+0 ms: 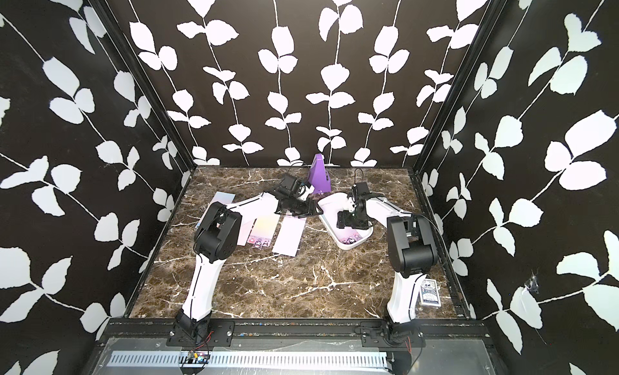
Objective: Take the stickers out of the storage box
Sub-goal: Pick up the sticker from the storage box.
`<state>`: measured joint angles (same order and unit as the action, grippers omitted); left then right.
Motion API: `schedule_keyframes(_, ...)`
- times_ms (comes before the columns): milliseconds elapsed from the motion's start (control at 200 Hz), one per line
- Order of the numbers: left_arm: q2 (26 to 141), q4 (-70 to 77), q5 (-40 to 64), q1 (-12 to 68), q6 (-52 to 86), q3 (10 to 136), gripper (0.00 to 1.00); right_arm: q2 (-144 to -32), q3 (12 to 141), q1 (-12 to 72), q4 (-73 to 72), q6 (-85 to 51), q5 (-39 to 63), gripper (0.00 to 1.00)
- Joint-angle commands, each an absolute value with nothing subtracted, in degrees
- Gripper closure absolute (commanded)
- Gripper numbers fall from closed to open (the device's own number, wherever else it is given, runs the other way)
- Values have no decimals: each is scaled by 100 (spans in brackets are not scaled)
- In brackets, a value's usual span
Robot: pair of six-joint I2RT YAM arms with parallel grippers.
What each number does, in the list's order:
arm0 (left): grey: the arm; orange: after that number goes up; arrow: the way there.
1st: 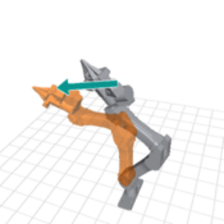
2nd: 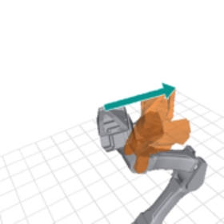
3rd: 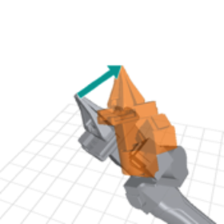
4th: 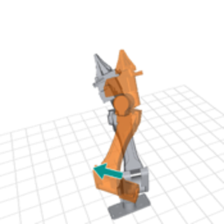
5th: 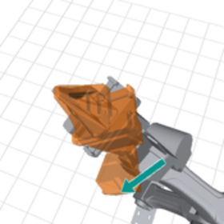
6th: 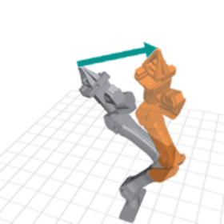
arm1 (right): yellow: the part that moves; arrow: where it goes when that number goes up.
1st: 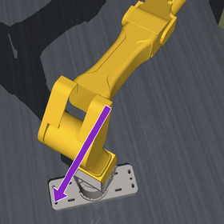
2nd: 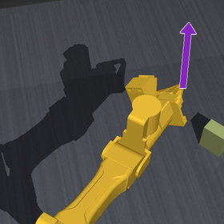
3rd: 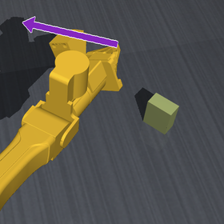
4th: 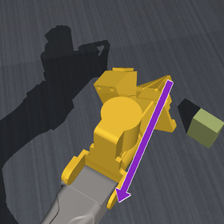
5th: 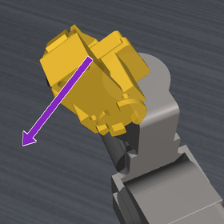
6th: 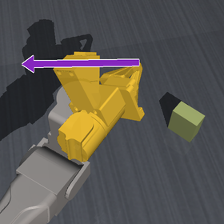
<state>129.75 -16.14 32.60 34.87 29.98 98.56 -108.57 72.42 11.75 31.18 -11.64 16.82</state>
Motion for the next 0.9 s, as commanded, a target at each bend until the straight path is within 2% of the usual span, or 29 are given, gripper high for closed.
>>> schedule_keyframes(0, 13058, -1627, 3305, 3532, 2998, 10018, 47, -10920, 7409, 1112, 3213, -1099, 1715, 18)
schedule_keyframes(345, 13096, -1669, 3334, 3560, 2988, 10066, 47, -11062, 7251, 971, 2782, -1414, 2872, 18)
schedule_keyframes(775, 13009, -1728, 3402, 3560, 2976, 10170, 48, -11154, 7194, 853, 2625, -1519, 3110, 18)
schedule_keyframes(810, 12955, -1761, 3389, 3560, 2948, 10168, 47, -11161, 7167, 854, 2601, -1523, 3118, 10)
schedule_keyframes(895, 12816, -1833, 3329, 3560, 2871, 10155, 48, -11171, 7150, 857, 2572, -1526, 3129, 10)
